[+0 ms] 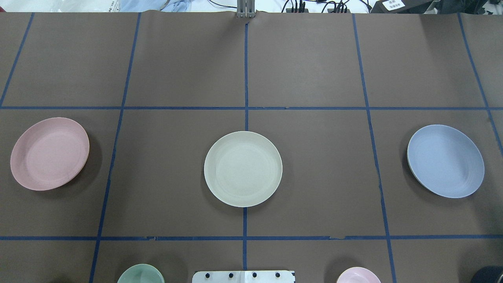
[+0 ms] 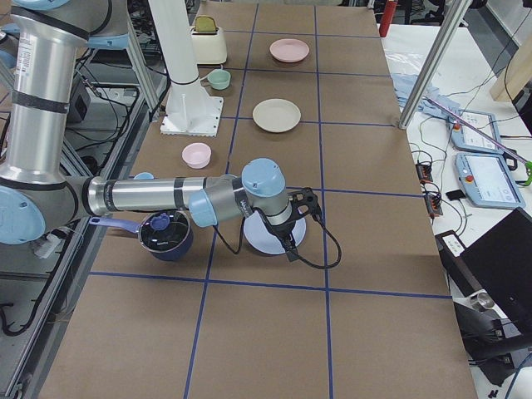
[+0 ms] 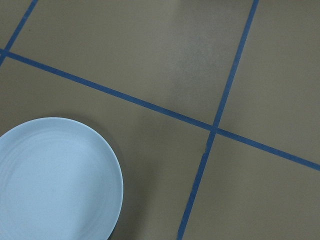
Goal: Stack three plates with pink and blue
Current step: 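Move the left gripper toward the rim of the pink plate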
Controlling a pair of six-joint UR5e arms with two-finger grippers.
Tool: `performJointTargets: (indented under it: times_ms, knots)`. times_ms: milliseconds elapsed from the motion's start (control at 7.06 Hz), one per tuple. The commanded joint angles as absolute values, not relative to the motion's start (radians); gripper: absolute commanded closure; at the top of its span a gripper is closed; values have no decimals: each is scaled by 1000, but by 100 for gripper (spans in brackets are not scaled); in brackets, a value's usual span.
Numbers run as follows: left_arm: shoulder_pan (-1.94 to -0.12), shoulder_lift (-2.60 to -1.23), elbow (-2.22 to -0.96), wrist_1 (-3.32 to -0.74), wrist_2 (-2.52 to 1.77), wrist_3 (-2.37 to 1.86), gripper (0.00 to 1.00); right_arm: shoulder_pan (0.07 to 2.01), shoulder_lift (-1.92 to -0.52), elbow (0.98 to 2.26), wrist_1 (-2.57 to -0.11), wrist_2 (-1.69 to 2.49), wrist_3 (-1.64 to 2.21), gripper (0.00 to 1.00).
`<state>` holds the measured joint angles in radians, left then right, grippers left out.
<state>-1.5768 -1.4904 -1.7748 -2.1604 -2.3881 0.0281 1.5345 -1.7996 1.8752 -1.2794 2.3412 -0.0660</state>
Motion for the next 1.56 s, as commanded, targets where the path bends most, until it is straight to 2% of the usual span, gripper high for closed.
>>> performJointTargets:
  times_ms: [0, 283, 425, 850, 1134, 1276, 1417]
  knots:
    - [-1565, -1502, -1729, -2365, -2394, -146, 0, 1529, -1799, 1876, -1276, 2350, -64, 0]
    - [-1380, -1442, -1636, -2613, -2393, -245, 0, 1528, -1802, 1876, -1275, 2353, -66, 0]
    - [-1302, -1442, -1582, -2634, -2364, -356, 0, 1528, -1802, 1875, -1275, 2353, -66, 0]
    - [-1156, -1436, -1372, -2990, -2137, -670, 0, 1528, -1805, 1875, -1275, 2353, -64, 0]
    - [-987, -1436, -1361, -3007, -1932, -802, 2, 1528, -1807, 1875, -1275, 2352, -64, 0]
    - [-958, -1436, -1341, -3010, -1910, -799, 4, 1528, -1809, 1873, -1275, 2352, -64, 0]
    - [-916, -1436, -1321, -3010, -1864, -799, 9, 1528, -1809, 1873, -1275, 2352, -64, 0]
